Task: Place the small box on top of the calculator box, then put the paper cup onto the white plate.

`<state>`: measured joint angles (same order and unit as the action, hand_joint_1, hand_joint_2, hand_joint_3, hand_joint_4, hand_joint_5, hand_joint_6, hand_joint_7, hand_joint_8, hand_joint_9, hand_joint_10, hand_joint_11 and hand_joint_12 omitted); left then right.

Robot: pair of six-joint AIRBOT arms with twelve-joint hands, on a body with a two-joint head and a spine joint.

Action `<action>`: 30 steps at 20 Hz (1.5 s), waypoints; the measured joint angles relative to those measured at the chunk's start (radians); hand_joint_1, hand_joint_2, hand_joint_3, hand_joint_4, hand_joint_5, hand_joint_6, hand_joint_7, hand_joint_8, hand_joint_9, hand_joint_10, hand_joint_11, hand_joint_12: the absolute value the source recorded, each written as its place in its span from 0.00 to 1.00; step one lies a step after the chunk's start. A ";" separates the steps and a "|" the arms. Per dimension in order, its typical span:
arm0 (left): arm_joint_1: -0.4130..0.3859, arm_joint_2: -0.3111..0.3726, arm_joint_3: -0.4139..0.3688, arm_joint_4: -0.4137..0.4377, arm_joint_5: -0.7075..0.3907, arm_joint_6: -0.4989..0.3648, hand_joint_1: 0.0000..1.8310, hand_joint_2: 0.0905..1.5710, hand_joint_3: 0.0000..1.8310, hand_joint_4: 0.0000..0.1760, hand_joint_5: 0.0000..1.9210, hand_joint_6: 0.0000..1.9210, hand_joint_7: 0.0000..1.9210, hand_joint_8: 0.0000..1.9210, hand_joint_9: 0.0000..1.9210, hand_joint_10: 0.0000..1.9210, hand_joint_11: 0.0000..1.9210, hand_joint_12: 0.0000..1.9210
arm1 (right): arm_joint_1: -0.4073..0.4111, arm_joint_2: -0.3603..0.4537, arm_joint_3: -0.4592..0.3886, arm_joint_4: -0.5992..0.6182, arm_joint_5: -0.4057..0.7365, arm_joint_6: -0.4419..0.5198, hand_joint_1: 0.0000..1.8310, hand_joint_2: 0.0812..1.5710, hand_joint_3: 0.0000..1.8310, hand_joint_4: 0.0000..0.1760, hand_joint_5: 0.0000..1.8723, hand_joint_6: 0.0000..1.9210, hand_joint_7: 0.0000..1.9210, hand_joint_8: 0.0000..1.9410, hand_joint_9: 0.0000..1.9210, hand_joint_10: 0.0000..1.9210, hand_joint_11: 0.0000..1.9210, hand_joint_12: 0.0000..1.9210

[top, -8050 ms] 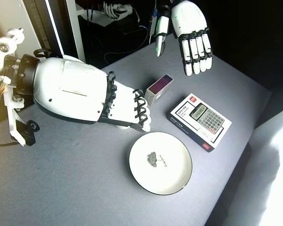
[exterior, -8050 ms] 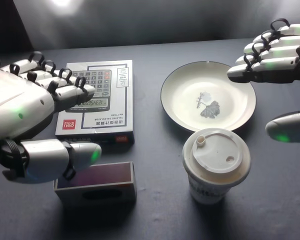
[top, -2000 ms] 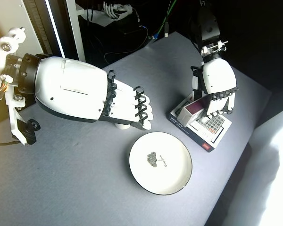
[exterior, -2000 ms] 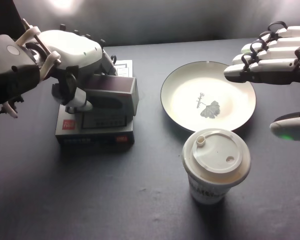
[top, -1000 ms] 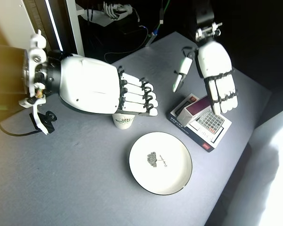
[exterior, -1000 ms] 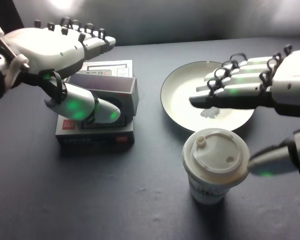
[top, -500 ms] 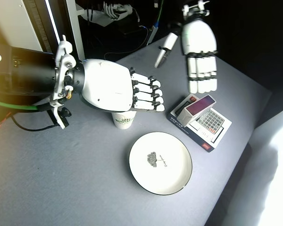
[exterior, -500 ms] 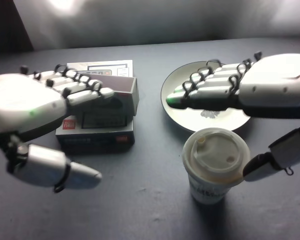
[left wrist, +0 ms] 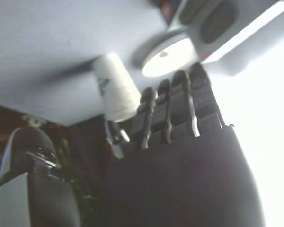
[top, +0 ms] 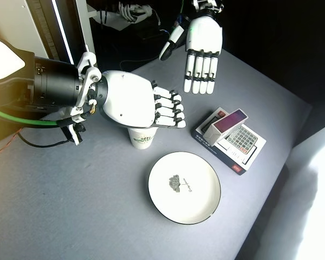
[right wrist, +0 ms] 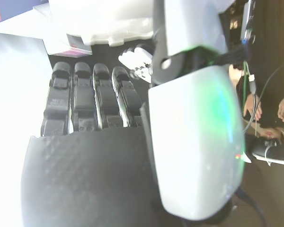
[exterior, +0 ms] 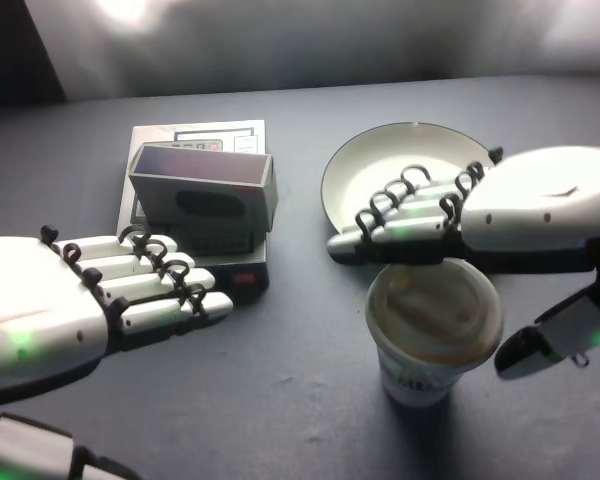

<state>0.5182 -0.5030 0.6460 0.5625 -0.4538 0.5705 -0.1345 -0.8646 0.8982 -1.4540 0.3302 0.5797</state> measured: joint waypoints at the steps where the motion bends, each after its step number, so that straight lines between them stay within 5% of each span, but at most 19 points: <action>1: 0.008 0.002 -0.005 0.021 -0.032 0.000 0.11 0.65 0.01 0.00 0.00 0.00 0.00 0.00 0.00 0.00 0.00 0.00 | -0.004 0.000 0.000 -0.015 0.006 0.020 0.69 0.58 0.00 0.00 0.00 0.00 0.00 0.00 0.00 0.00 0.00 0.00; 8: -0.006 0.002 -0.032 0.061 -0.095 0.026 0.10 0.65 0.00 0.00 0.00 0.00 0.01 0.00 0.01 0.00 0.01 0.01 | -0.008 -0.006 0.000 -0.020 0.009 0.023 0.66 0.57 0.00 0.00 0.00 0.00 0.00 0.00 0.00 0.00 0.00 0.00; 15: -0.051 -0.014 -0.006 0.186 -0.039 -0.070 0.11 0.66 0.00 0.00 0.00 0.00 0.01 0.00 0.01 0.00 0.00 0.00 | -0.033 -0.025 0.004 -0.017 0.012 0.019 0.68 0.59 0.00 0.00 0.00 0.00 0.00 0.00 0.00 0.00 0.00 0.00; 30: -0.152 -0.056 0.014 0.211 0.002 -0.088 0.12 0.66 0.00 0.00 0.00 0.00 0.02 0.00 0.02 0.00 0.01 0.02 | -0.058 -0.031 0.022 0.009 0.024 -0.001 0.70 0.61 0.00 0.00 0.00 0.00 0.00 0.00 0.00 0.00 0.00 0.00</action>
<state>0.3664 -0.5587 0.6605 0.7738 -0.4519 0.4824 -0.1928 -0.8959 0.9199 -1.4452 0.3546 0.5789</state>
